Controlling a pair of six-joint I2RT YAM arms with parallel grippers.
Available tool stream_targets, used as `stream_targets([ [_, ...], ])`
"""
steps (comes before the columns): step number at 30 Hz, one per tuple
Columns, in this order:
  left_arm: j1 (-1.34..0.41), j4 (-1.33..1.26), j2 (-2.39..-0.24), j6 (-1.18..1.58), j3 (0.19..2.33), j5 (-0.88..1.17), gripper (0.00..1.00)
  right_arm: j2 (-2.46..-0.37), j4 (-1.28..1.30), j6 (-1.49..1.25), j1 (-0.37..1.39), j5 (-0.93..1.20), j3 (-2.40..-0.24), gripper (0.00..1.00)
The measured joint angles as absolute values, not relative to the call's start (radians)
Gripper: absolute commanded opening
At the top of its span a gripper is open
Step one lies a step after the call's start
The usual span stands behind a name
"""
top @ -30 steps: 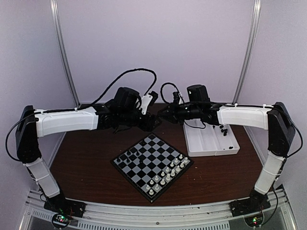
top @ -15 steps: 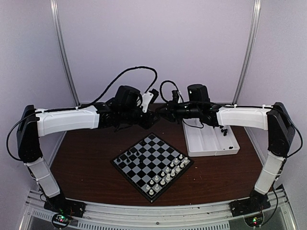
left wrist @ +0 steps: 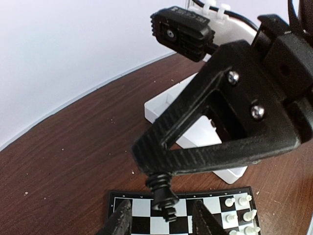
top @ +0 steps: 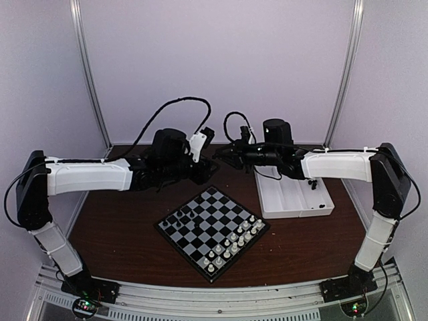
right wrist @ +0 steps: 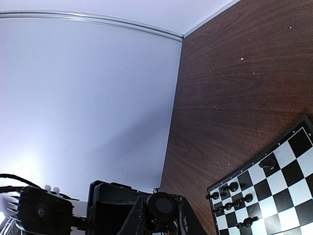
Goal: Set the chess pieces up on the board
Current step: Place the chess piece on the chessboard.
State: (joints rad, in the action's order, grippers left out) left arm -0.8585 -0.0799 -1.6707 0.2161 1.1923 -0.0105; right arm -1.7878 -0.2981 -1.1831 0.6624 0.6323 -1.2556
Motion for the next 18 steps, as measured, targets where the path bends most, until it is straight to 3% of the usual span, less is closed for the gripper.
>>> stream_targets([
  [9, -0.859, -0.158, -1.649, 0.207, 1.18, -0.027, 0.4, -1.792, -0.324, -1.208, 0.667, 0.633, -1.252, 0.12],
  [18, -0.859, -0.16, -1.649, 0.2, 1.18, -0.036, 0.17, -1.803, -0.334, -1.213, 0.67, 0.637, -1.252, 0.12],
])
